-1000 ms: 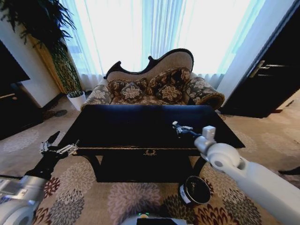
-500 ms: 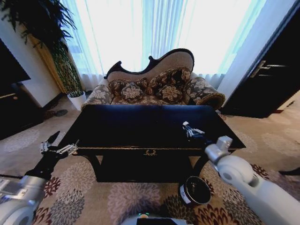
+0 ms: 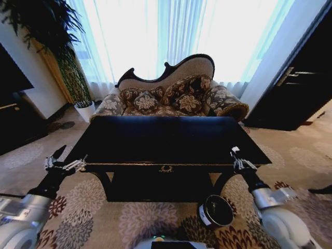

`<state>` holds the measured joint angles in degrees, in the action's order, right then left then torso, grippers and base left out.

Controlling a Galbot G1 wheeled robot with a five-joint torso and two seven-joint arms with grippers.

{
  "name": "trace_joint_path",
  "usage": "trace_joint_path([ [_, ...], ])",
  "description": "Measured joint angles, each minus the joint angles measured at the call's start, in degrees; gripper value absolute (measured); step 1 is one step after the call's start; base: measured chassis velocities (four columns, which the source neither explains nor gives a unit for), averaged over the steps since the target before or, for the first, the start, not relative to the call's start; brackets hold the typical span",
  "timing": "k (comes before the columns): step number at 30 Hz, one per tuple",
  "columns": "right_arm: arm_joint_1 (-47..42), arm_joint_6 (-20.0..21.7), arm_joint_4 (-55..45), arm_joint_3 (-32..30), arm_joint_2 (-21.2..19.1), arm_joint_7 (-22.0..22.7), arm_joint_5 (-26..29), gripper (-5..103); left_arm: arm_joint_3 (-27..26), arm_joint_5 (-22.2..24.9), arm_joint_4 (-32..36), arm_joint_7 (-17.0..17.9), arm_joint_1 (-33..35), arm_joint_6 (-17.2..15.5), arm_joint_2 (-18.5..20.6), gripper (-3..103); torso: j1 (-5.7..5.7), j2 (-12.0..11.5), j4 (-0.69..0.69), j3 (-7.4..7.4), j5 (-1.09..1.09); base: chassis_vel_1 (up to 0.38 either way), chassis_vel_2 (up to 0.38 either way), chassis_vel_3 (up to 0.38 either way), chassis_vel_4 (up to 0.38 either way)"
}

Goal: Move to the front of the table and place the trash on the table into the trash bin.

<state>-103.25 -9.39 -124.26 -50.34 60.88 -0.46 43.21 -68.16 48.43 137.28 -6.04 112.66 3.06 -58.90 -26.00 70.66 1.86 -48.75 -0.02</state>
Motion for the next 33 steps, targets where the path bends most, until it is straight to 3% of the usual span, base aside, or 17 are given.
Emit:
trace_joint_path([
  [12,-1.93,-6.88,11.16,1.58,6.76,-0.9,-3.38,1,0.0,0.0,0.0,0.0,0.0,0.0,0.0,100,0.0,0.0,0.0,0.0,0.01,0.0,0.0,0.0,0.0],
  [26,3.88,-11.02,29.29,10.6,7.58,0.59,-8.07,1,0.0,0.0,-0.01,0.0,0.0,0.0,0.0,100,0.0,0.0,0.0,0.0,0.0,0.0,0.0,0.0,0.0],
  [29,5.65,-10.9,32.67,13.24,7.42,1.63,-9.0,1,0.0,0.0,0.0,0.0,0.0,0.0,0.0,100,0.0,0.0,-0.01,-0.01,0.03,0.0,0.0,0.0,0.0],
  [33,7.74,-7.76,34.69,15.94,7.7,2.87,-7.18,1,0.0,0.0,0.0,0.0,0.0,0.0,0.0,100,0.0,-0.01,0.0,-0.01,0.0,0.0,0.0,0.0,0.0],
])
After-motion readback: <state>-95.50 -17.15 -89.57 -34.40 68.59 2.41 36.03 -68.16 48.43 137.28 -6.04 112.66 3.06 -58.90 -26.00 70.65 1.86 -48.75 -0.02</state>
